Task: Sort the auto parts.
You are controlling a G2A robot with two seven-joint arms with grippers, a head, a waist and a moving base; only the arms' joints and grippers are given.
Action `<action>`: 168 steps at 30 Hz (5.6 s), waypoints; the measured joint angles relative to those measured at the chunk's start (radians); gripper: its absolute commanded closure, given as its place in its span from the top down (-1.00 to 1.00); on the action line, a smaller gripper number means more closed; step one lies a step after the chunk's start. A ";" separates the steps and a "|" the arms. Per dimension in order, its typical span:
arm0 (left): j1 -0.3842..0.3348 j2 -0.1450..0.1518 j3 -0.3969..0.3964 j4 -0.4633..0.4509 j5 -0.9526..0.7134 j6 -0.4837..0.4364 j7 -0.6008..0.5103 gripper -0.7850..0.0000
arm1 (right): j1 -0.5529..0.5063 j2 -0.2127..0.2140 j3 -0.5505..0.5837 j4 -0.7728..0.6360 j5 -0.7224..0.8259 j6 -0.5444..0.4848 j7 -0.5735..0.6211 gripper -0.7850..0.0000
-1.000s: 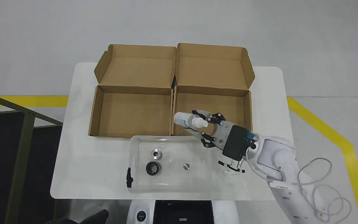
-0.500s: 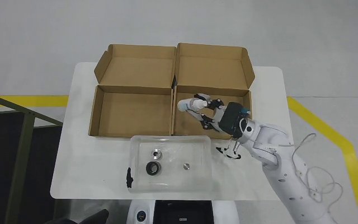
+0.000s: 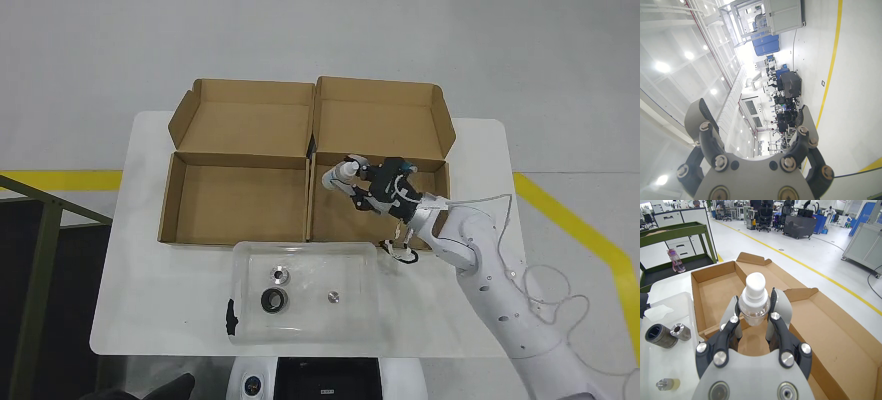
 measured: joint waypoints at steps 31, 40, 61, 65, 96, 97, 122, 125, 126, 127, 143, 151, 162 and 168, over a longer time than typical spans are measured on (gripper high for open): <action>0.000 0.000 0.000 0.000 0.000 0.000 0.000 1.00 | 0.175 -0.065 -0.148 0.322 0.008 0.016 0.020 1.00; 0.000 0.000 0.000 0.000 0.000 0.000 0.000 1.00 | 0.121 -0.040 -0.088 0.161 -0.042 -0.052 0.041 1.00; 0.000 0.000 0.000 0.000 0.000 0.000 0.000 1.00 | -0.137 0.024 0.018 -0.321 -0.059 -0.250 0.266 1.00; 0.000 0.000 0.000 0.000 0.000 0.000 0.000 1.00 | -0.182 0.032 0.010 -0.347 -0.088 -0.272 0.285 1.00; 0.000 0.000 0.000 0.000 0.000 0.000 0.000 1.00 | -0.267 0.062 -0.108 -0.388 -0.332 -0.338 0.464 1.00; 0.000 0.000 0.000 0.000 0.000 0.000 0.000 1.00 | -0.265 0.063 -0.113 -0.384 -0.335 -0.342 0.470 1.00; 0.000 0.000 0.000 0.000 0.000 0.000 0.000 1.00 | -0.215 0.060 -0.211 -0.342 -0.346 -0.340 0.662 -0.15; 0.000 0.000 0.000 0.000 0.000 0.000 0.000 1.00 | -0.212 0.060 -0.218 -0.341 -0.339 -0.344 0.668 -0.48; 0.000 0.000 0.000 0.000 0.000 0.000 0.000 1.00 | -0.210 0.060 -0.219 -0.340 -0.337 -0.345 0.669 -0.67; 0.000 0.000 0.000 0.000 0.000 0.000 0.000 1.00 | -0.207 0.060 -0.221 -0.341 -0.335 -0.346 0.671 -0.85; 0.000 0.000 0.000 0.000 0.000 0.000 0.000 1.00 | -0.203 0.071 -0.194 -0.438 -0.330 -0.327 0.571 -1.00; 0.000 0.000 0.000 0.000 0.000 0.000 0.000 1.00 | -0.209 0.077 -0.175 -0.458 -0.413 -0.278 0.383 -1.00; 0.000 0.000 0.000 0.000 0.000 0.000 0.000 1.00 | -0.232 0.085 -0.120 -0.490 -0.459 -0.172 0.160 -1.00; 0.000 0.000 0.000 0.000 0.000 0.000 0.000 1.00 | -0.226 0.091 -0.075 -0.495 -0.483 -0.145 0.086 -1.00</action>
